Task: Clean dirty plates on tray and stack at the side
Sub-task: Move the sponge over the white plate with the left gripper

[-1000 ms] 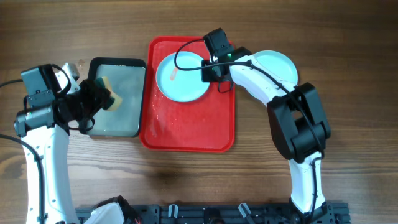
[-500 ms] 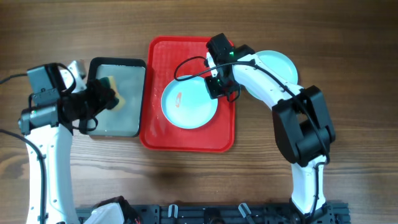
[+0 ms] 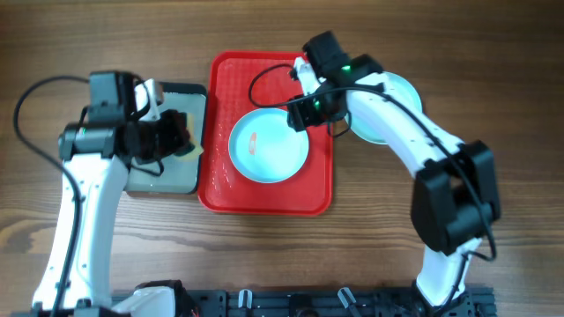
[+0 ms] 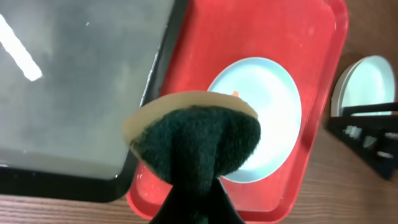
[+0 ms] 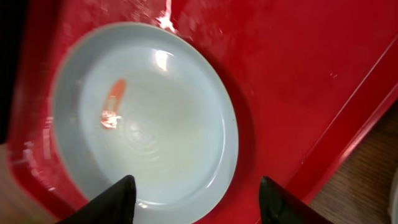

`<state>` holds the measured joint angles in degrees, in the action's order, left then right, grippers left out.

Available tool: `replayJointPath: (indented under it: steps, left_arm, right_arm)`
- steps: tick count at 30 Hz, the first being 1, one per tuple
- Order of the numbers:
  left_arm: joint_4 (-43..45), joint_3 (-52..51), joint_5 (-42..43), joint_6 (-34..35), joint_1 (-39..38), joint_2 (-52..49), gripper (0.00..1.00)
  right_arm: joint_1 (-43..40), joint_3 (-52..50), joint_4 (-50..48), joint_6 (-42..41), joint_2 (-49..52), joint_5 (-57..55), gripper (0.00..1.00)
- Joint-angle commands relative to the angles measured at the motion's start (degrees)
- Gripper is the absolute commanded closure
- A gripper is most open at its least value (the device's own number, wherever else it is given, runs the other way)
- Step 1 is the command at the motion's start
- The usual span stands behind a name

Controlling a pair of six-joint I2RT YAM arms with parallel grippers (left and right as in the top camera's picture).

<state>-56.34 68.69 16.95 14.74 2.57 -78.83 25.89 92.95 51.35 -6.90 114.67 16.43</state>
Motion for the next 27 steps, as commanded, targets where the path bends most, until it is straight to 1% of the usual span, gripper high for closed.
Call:
replayJointPath:
  steps: [1,7,12,18,19,21,22,24,27]
  left_arm:
    - [-1.60,5.92,-2.91,-2.25,-4.79,-4.85,0.96]
    - [1.84,6.21,-2.95,-2.38,-11.69,-10.80,0.96]
    - [5.92,6.21,-2.93,-2.36,-14.36,-15.08,0.96]
    - [8.35,6.21,-2.91,-2.38,-15.82,-18.58,0.96]
    - [9.18,6.21,-2.93,-2.49,-16.41,-19.32,0.96]
    - [10.21,6.21,-2.93,-2.60,-17.05,-20.02,0.96]
    - [10.58,6.21,-2.93,-2.58,-17.31,-20.26,0.96]
    - [11.04,6.21,-2.93,-2.60,-17.73,-20.83,0.96]
    - [11.34,6.21,-2.93,-2.60,-18.08,-21.46,0.96]
  right_arm:
    - [-3.63,0.96,0.94,-5.49,-4.94,6.99,0.35]
    - [-5.95,0.07,4.87,-8.13,-5.05,8.04,0.36]
    - [-5.81,-3.50,4.85,-8.24,-4.96,8.07,0.37]
    - [-5.81,-9.53,0.22,-10.01,-4.96,8.09,0.50]
    - [-5.77,-11.96,-3.41,-11.80,-4.96,8.09,0.58]
    - [-5.42,-14.21,-6.80,-14.36,-4.92,8.09,0.68]
    - [-5.11,-15.10,-8.35,-14.86,-4.90,8.11,0.71]
    - [-4.35,-16.57,-10.86,-15.80,-4.90,8.09,0.74]
    - [-2.86,-17.81,-13.49,-15.80,-4.50,7.45,0.74]
